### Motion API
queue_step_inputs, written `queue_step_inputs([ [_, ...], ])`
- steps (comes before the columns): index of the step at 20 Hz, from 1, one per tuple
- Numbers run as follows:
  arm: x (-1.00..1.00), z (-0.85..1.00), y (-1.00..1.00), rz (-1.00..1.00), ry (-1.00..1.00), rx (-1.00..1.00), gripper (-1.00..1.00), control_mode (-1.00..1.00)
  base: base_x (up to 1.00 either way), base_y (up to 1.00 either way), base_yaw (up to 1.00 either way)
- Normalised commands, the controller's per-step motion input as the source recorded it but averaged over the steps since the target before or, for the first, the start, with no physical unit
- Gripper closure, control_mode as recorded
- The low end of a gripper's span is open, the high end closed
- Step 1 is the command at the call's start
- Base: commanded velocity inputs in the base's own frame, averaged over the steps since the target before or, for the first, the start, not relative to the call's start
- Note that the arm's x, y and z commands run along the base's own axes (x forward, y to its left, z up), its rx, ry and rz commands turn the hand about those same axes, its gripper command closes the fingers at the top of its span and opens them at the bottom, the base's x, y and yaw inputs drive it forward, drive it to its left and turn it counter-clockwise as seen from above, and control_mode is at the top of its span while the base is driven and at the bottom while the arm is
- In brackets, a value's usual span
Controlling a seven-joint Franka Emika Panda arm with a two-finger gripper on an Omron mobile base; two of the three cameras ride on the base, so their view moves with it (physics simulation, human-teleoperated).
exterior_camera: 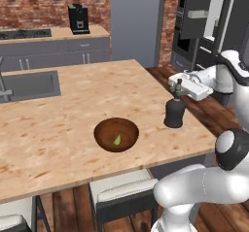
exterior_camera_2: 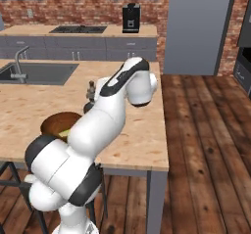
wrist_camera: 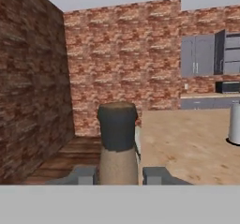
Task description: There is a bowl on the dining counter. Grab a lemon wedge from the fridge and place it in the bowl. Then get the liquor bottle and glass cup from the cabinet and place them next to the bowl.
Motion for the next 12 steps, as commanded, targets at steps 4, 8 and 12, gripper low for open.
queue_step_inputs([
  [4, 0.59, -0.42, -0.06, 0.22, -0.03, -0.03, 1.00, -1.00, 0.00, 0.00, 0.00],
  [8, 0.37, -0.48, 0.03, 0.11, -0.06, -0.07, 1.00, -1.00, 0.00, 0.00, 0.00],
  [12, 0.39, -0.49, 0.04, 0.06, -0.03, -0.05, 1.00, -1.00, 0.00, 0.00, 0.00],
])
